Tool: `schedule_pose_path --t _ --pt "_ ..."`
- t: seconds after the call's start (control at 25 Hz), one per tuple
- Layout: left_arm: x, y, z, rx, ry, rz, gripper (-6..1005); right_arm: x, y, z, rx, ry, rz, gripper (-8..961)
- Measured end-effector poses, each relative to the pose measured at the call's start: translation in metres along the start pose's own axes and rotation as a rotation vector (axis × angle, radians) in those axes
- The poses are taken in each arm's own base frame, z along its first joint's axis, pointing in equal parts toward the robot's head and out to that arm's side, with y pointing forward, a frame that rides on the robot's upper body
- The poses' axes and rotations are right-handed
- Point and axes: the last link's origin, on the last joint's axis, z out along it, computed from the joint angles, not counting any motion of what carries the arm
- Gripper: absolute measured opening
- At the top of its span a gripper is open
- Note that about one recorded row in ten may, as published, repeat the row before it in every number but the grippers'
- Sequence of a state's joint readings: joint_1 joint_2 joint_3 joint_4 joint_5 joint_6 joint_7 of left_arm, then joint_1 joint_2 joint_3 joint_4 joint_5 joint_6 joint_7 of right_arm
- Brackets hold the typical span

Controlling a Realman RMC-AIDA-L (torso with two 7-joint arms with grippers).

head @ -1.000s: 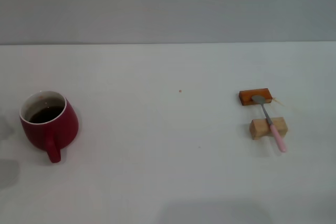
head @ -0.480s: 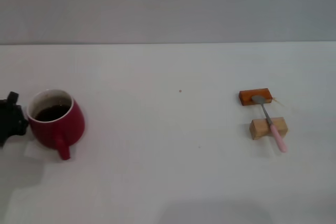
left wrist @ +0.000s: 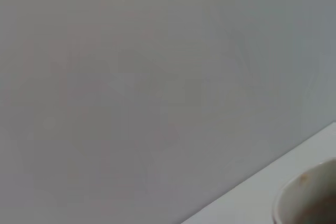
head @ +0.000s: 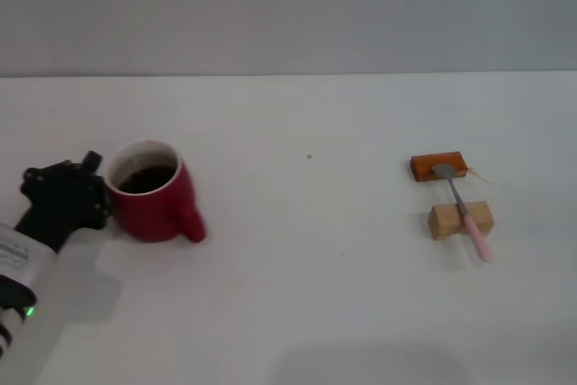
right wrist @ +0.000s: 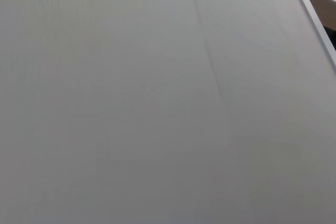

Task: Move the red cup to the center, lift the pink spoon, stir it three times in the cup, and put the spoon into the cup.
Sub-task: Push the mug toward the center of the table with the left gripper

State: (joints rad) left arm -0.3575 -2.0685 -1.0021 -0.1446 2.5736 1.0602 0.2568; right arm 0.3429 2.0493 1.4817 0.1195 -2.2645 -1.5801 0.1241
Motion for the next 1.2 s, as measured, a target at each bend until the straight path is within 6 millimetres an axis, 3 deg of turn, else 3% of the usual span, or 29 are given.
schedule_pose_path --t 0.04,0.08,0.36,0.52,0.6,0.8,1.2 --pt "0.0 0.0 0.0 0.0 0.0 0.0 9 0.0 0.0 0.0 0.0 0.0 0.0 665" --pt "0.011 0.016 0.005 -0.065 0.044 0.002 10 0.0 0.0 0.0 -0.002 0.0 0.0 665" --pt "0.025 0.037 0.007 -0.15 0.097 0.002 13 0.0 0.001 0.0 -0.003 -0.002 0.0 665" --pt "0.025 0.037 0.007 -0.15 0.097 0.002 15 0.0 0.001 0.0 -0.003 -0.003 -0.001 665" --pt "0.033 0.051 0.006 -0.197 0.128 -0.007 16 0.0 0.0 0.0 -0.003 -0.002 -0.001 665" --pt "0.035 0.052 0.007 -0.196 0.133 -0.013 18 0.0 -0.001 -0.002 -0.001 0.002 -0.001 666" --pt "0.03 0.032 0.027 -0.14 0.072 0.006 23 -0.006 -0.003 -0.011 0.002 -0.031 -0.003 665"
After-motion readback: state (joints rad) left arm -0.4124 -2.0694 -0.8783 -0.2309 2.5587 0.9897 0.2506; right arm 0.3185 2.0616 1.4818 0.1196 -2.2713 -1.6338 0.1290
